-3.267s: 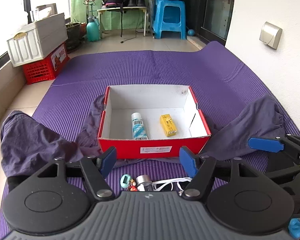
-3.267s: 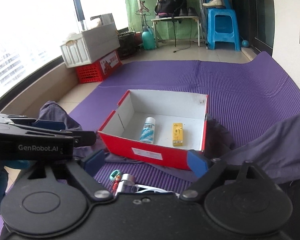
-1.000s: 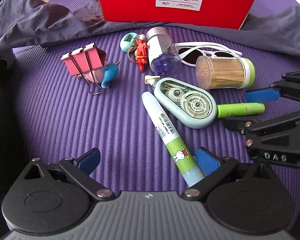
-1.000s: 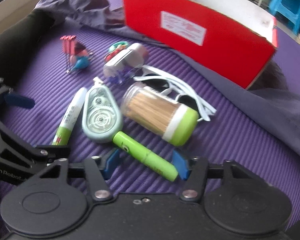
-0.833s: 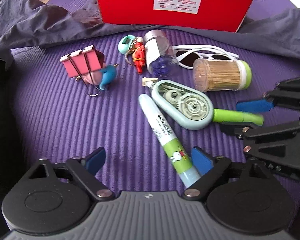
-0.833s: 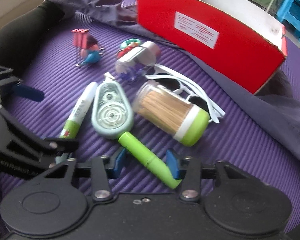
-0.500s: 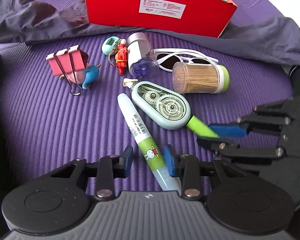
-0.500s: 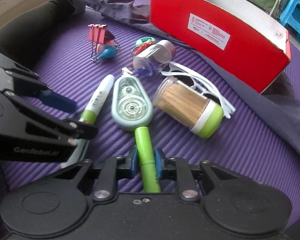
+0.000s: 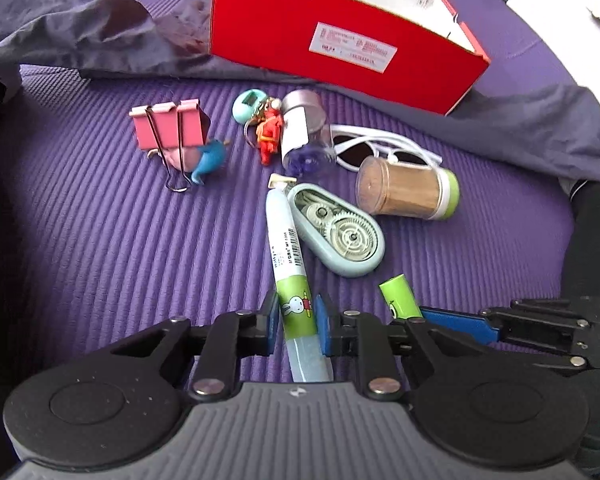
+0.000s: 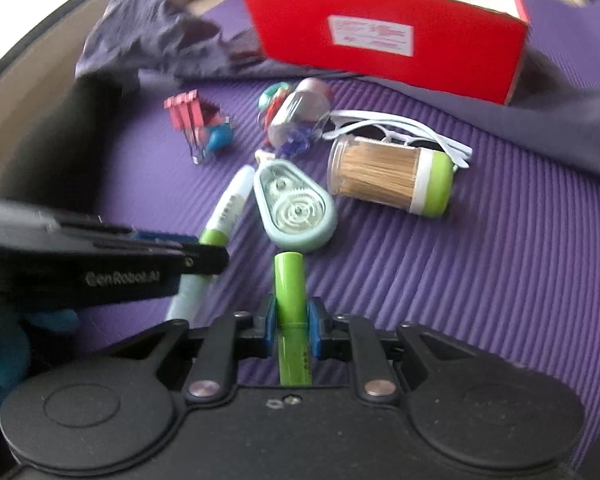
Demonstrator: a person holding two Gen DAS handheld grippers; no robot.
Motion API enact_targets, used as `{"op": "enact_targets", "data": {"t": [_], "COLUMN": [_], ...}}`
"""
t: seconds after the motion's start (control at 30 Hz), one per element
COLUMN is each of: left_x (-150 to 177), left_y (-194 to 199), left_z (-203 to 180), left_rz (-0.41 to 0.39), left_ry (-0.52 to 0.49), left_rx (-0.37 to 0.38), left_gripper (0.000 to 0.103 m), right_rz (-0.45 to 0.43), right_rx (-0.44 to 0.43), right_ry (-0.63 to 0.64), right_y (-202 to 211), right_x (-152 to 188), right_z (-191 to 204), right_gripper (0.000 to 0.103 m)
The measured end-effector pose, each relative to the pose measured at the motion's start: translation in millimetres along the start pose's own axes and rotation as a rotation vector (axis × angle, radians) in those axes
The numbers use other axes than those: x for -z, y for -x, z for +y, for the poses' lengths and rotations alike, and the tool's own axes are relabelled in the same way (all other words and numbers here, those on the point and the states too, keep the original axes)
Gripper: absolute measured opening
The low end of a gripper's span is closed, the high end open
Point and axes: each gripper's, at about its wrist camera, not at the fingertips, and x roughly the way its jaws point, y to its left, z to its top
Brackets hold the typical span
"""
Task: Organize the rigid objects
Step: 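Lift the marker with the left gripper while the right gripper lifts the glue stick toward the shoebox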
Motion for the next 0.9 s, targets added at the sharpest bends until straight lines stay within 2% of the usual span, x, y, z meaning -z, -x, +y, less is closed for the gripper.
{"op": "enact_targets", "data": {"t": [0.27,0.53,0.73,0.9], "left_x": [-2.3,-2.1,-10.0,-10.1], "left_y": [20.7,24.6,38.5,30.3], "left_z": [-3.0,-0.2,-2.4,-2.5], "left_rz": [-0.044,-0.039,-0.079,-0.046], "left_ry": [-0.002,0.019,0.025,0.018], "left_rx": [0.019,0.039,0.064,0.059], "left_gripper": [0.018,0.018,0.017,0.017], "right_rz": [-0.048,-0.056,-0.087,-0.093], "right_rx": [-0.020,-0.010,-0.019,-0.014], "right_ry": [-0.068,-0.086,-0.094,-0.085], "right_y": [21.5,28.7,39.3,40.5], "right_x": [1.5,2.3,-3.5,-8.4], "right_z": [2.4,1.6,1.0,0.3], "right_gripper": [0.015,0.015,0.015,0.015]}}
